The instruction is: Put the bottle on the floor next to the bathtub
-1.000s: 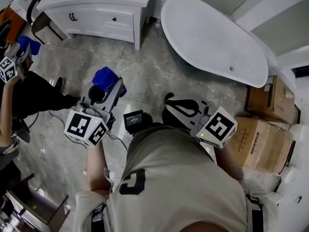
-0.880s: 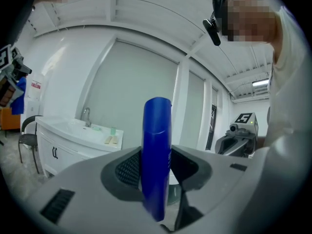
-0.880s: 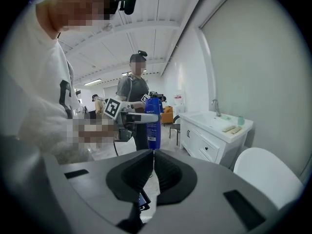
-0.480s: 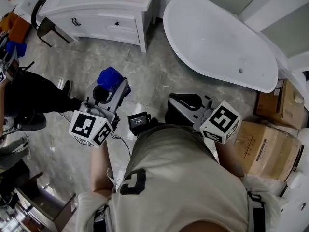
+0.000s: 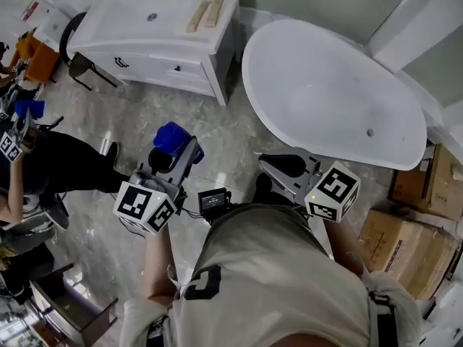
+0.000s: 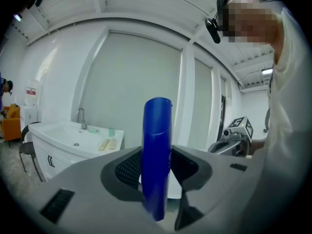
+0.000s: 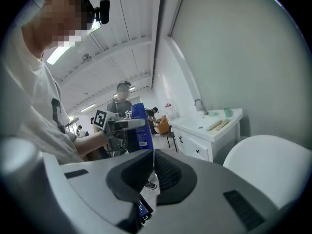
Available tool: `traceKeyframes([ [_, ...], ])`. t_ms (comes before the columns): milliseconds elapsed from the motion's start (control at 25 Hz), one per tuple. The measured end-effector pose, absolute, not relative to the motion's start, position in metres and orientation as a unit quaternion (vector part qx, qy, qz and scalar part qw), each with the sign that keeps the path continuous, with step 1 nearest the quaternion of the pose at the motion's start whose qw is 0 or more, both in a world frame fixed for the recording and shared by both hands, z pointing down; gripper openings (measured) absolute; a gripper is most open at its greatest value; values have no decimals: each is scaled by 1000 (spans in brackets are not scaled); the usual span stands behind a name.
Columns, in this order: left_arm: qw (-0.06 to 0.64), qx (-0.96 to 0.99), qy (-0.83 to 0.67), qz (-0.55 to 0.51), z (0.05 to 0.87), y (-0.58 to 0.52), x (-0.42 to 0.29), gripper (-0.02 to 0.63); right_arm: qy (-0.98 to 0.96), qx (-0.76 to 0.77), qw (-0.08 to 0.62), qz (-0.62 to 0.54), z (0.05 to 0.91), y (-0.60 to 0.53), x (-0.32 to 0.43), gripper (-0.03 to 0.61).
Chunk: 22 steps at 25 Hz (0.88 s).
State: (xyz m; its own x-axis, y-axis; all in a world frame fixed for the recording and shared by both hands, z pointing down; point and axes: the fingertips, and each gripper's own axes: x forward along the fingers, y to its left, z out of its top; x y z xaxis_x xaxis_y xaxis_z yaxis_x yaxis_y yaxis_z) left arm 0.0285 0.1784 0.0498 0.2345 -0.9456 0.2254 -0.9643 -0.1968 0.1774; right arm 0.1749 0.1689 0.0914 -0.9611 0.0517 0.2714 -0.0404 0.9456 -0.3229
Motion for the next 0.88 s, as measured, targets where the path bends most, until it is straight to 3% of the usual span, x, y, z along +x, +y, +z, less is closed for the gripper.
traceKeyframes([
  [520, 144, 740, -657, 16, 34, 107, 41, 206, -977, -72, 124, 159, 96, 92, 182, 29],
  [880, 144, 711, -688, 27, 41, 113, 8, 206, -969, -110, 123, 183, 101, 92, 164, 29],
])
